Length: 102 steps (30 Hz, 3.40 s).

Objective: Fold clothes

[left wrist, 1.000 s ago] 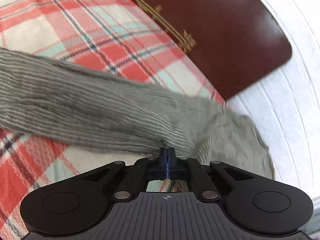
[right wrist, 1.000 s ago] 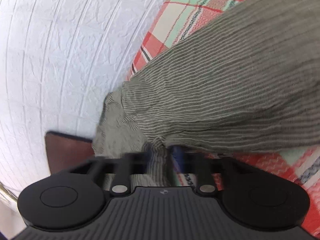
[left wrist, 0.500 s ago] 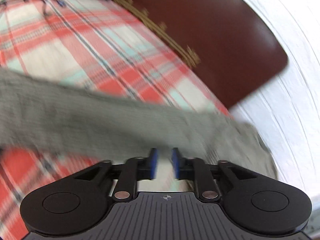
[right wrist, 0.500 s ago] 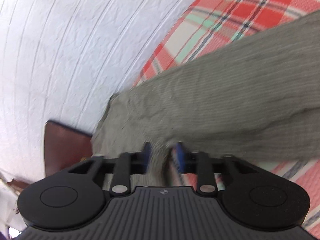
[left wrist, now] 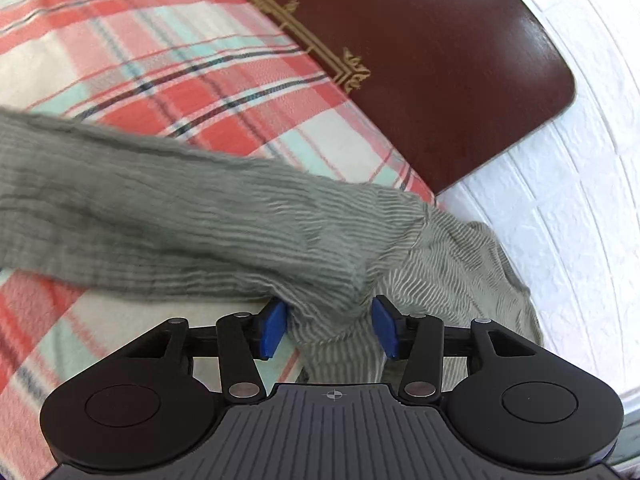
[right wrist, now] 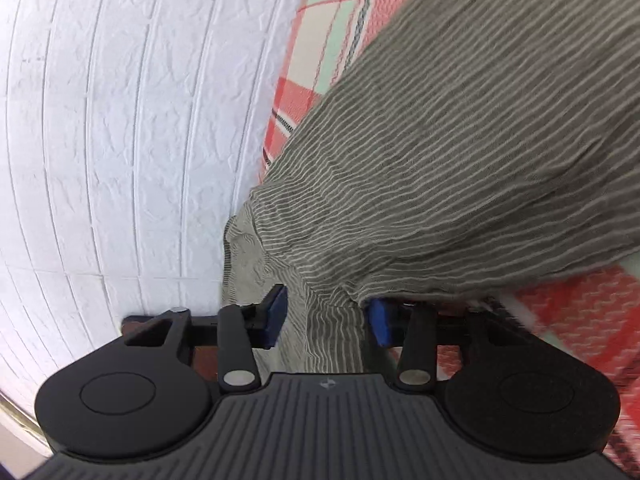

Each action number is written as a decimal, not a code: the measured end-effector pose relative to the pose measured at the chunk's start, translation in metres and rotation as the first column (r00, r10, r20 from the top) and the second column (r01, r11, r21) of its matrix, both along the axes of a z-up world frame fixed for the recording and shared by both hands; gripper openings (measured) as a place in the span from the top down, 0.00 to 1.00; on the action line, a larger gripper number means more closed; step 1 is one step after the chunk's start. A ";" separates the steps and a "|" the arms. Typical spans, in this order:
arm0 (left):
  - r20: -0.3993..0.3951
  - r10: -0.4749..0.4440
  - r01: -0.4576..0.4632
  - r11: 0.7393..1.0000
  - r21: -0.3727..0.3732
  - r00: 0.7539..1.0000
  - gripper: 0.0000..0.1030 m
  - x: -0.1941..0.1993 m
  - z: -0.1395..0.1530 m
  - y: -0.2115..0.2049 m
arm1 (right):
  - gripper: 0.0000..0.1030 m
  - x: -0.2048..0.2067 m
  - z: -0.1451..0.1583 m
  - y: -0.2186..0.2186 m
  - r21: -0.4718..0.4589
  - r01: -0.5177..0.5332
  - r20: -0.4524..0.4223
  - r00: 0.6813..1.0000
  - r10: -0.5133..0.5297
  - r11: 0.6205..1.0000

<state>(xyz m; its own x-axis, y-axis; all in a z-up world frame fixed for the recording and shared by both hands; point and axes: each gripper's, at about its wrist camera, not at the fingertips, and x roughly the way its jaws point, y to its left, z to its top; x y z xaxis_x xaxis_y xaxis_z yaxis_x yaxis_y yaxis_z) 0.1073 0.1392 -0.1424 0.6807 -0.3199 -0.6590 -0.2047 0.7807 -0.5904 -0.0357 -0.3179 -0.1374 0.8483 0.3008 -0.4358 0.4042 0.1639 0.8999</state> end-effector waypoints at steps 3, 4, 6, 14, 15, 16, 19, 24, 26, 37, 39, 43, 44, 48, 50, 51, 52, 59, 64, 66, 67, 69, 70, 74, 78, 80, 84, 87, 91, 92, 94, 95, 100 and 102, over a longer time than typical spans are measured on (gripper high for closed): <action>0.003 0.015 -0.015 0.999 0.032 1.000 0.96 0.002 0.001 0.009 | 0.92 0.001 0.004 -0.006 -0.050 0.005 -0.001 1.000 -0.005 0.999; 0.009 0.028 -0.029 1.000 0.013 1.000 0.97 0.002 0.000 0.015 | 0.92 -0.001 0.008 -0.011 -0.077 0.021 0.007 1.000 -0.021 0.997; 0.007 0.044 -0.044 0.999 0.013 0.999 0.98 0.004 -0.003 0.021 | 0.92 -0.006 0.012 -0.020 -0.115 0.052 0.013 0.999 -0.051 0.992; -0.008 0.058 -0.058 0.998 -0.010 0.998 0.91 0.011 -0.009 0.038 | 0.92 0.004 0.001 -0.028 -0.149 0.060 -0.006 0.998 -0.062 0.987; -0.019 0.043 -0.044 0.999 -0.032 0.999 0.80 0.009 -0.008 0.043 | 0.90 0.000 0.002 -0.029 -0.148 0.046 0.000 0.999 -0.047 0.988; -0.025 0.023 -0.024 0.999 -0.038 0.999 0.64 0.004 -0.006 0.045 | 0.85 -0.004 0.004 -0.030 -0.146 0.032 0.006 0.999 -0.031 0.989; -0.024 -0.071 0.071 0.997 0.016 0.997 0.42 -0.030 0.008 0.037 | 0.51 -0.017 0.009 -0.031 -0.151 -0.015 0.023 1.000 0.019 0.988; -0.034 -0.224 0.227 0.968 0.107 0.974 0.42 -0.086 0.032 0.026 | 0.40 -0.054 0.035 -0.006 -0.345 -0.223 0.004 0.971 0.239 0.912; -0.042 -0.284 0.287 0.947 0.142 0.958 0.41 -0.109 0.041 0.021 | 0.39 -0.067 0.041 0.019 -0.394 -0.330 -0.025 0.937 0.349 0.858; 0.038 -0.798 0.547 0.446 0.709 0.601 0.25 -0.237 0.087 -0.139 | 0.30 -0.127 0.071 0.111 -0.614 -0.548 -0.069 0.755 0.652 0.568; 0.037 -0.834 0.517 0.375 0.770 0.550 0.25 -0.247 0.085 -0.163 | 0.30 -0.132 0.073 0.117 -0.647 -0.548 -0.086 0.743 0.664 0.530; 0.007 -0.839 0.421 0.281 0.862 0.544 0.29 -0.251 0.073 -0.197 | 0.30 -0.144 0.076 0.120 -0.668 -0.548 -0.098 0.736 0.670 0.503; -0.002 -0.834 0.408 0.269 0.872 0.552 0.30 -0.249 0.069 -0.202 | 0.30 -0.145 0.076 0.121 -0.674 -0.545 -0.099 0.736 0.670 0.499; -0.028 -0.815 0.422 0.270 0.865 0.578 0.49 -0.239 0.061 -0.201 | 0.30 -0.149 0.076 0.122 -0.693 -0.536 -0.103 0.735 0.670 0.481; -0.054 -0.806 0.440 0.265 0.858 0.590 0.62 -0.232 0.057 -0.199 | 0.30 -0.148 0.075 0.124 -0.696 -0.539 -0.106 0.731 0.674 0.475; -0.066 -0.804 0.444 0.256 0.859 0.591 0.70 -0.229 0.054 -0.200 | 0.30 -0.146 0.074 0.124 -0.694 -0.543 -0.108 0.728 0.677 0.473; -0.078 -0.802 0.448 0.248 0.859 0.592 0.73 -0.227 0.051 -0.201 | 0.30 -0.142 0.071 0.125 -0.691 -0.547 -0.111 0.726 0.679 0.473; 0.080 -0.673 0.410 0.536 0.738 0.735 1.00 -0.207 0.094 -0.142 | 0.93 -0.138 0.084 0.107 -0.684 -0.527 -0.081 0.742 0.666 0.505; 0.162 -0.376 0.227 0.794 0.564 0.912 1.00 -0.215 0.141 -0.025 | 0.93 -0.178 0.130 0.051 -0.642 -0.407 0.055 0.820 0.569 0.649; 0.125 -0.271 0.168 0.835 0.525 0.954 1.00 -0.224 0.138 0.010 | 0.93 -0.190 0.138 0.036 -0.617 -0.394 0.061 0.839 0.540 0.682; 0.098 -0.233 0.151 0.843 0.516 0.968 1.00 -0.228 0.132 0.021 | 0.93 -0.195 0.139 0.031 -0.606 -0.395 0.055 0.845 0.532 0.690; 0.041 -0.166 0.123 0.856 0.502 0.985 1.00 -0.237 0.118 0.043 | 0.93 -0.201 0.137 0.024 -0.586 -0.393 0.045 0.858 0.512 0.709; 0.012 -0.152 0.126 0.855 0.503 0.988 1.00 -0.240 0.109 0.049 | 0.93 -0.202 0.134 0.022 -0.581 -0.393 0.031 0.865 0.502 0.713; -0.120 -0.145 0.183 0.884 0.431 0.982 0.99 -0.242 0.066 0.065 | 0.93 -0.193 0.100 0.018 -0.523 -0.458 -0.107 0.872 0.478 0.718; -0.216 -0.188 0.264 0.871 0.414 0.958 0.78 -0.251 0.040 0.065 | 0.92 -0.190 0.061 0.023 -0.435 -0.562 -0.255 0.826 0.503 0.703; -0.253 -0.238 0.325 0.858 0.398 0.938 0.63 -0.255 0.039 0.066 | 0.89 -0.193 0.061 0.024 -0.433 -0.571 -0.254 0.820 0.513 0.698; -0.202 -0.300 0.353 0.875 0.331 0.932 0.40 -0.264 0.062 0.082 | 0.41 -0.198 0.087 0.007 -0.463 -0.504 -0.154 0.856 0.494 0.729; -0.061 -0.325 0.330 0.907 0.261 0.944 0.31 -0.263 0.089 0.091 | 0.38 -0.193 0.108 -0.009 -0.490 -0.426 -0.050 0.885 0.464 0.760; 0.016 -0.289 0.268 0.906 0.327 0.957 0.17 -0.228 0.102 0.072 | 0.38 -0.160 0.113 -0.017 -0.483 -0.360 0.021 0.906 0.422 0.798; 0.000 -0.293 0.273 0.891 0.363 0.956 0.17 -0.214 0.098 0.062 | 0.38 -0.148 0.107 -0.016 -0.481 -0.352 0.024 0.910 0.414 0.803; -0.041 -0.309 0.299 0.863 0.408 0.950 0.18 -0.186 0.085 0.043 | 0.38 -0.121 0.092 -0.014 -0.458 -0.345 0.011 0.919 0.393 0.819; -0.064 -0.319 0.316 0.852 0.417 0.945 0.18 -0.173 0.078 0.034 | 0.38 -0.108 0.082 -0.013 -0.441 -0.336 0.006 0.926 0.377 0.832; -0.084 -0.324 0.324 0.819 0.473 0.942 0.18 -0.129 0.068 0.016 | 0.40 -0.061 0.044 -0.020 -0.348 -0.289 -0.039 0.955 0.295 0.892; -0.087 -0.275 0.283 0.834 0.474 0.957 0.18 -0.114 0.068 0.024 | 0.40 -0.049 0.036 -0.017 -0.327 -0.306 -0.050 0.950 0.307 0.894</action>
